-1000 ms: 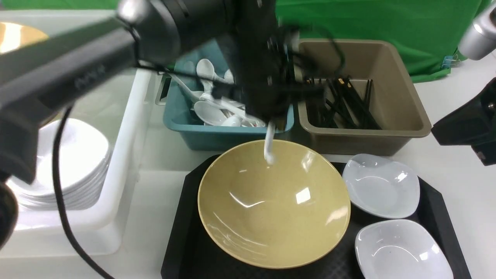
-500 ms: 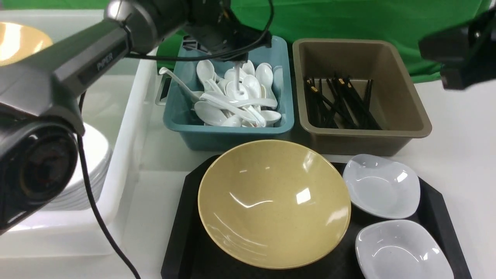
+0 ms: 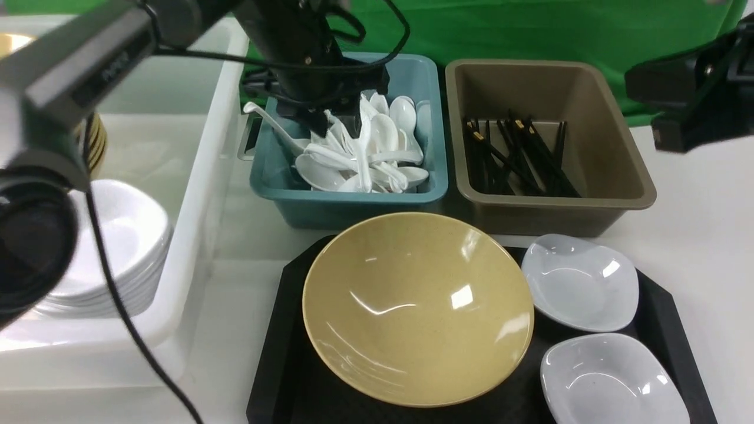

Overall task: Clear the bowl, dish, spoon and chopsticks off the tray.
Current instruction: Use the left arm to grab the yellow noodle bowl on the left

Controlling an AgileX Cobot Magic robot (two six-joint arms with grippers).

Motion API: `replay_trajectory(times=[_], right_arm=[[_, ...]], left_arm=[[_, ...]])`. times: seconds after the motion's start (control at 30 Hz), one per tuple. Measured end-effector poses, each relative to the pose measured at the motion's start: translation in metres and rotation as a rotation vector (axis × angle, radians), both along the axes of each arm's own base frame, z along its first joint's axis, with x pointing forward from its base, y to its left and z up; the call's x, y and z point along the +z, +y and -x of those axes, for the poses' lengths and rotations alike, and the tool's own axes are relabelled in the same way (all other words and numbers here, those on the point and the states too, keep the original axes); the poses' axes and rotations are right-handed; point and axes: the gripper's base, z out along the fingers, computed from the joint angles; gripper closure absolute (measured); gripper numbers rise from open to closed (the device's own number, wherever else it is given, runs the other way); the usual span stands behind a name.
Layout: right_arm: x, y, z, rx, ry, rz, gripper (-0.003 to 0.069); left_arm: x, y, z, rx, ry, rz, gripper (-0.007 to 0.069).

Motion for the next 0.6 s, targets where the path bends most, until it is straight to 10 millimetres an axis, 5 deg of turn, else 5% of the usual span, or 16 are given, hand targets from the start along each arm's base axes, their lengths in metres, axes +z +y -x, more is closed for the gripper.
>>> replay_trajectory(times=[0.13,0.3,0.47,0.6], right_arm=[[-0.004,0.003,0.014,0.095,0.085,0.043,0.0652],[-0.006,0.005,0.026,0.162,0.152,0.054,0.0652],[-0.005,0.007,0.029,0.184,0.176,0.033,0.0652],[-0.006,0.007,0.030,0.193,0.188,0.029,0.0652]], left_arm=[[-0.003,-0.017,0.043,-0.097,0.076,-0.030,0.0614],[-0.030,-0.027,0.080,-0.197,0.188,-0.107,0.0608],[-0.046,-0.022,0.075,-0.195,0.155,-0.181,0.0468],[-0.061,-0.019,0.061,-0.196,0.085,-0.272,0.0205]])
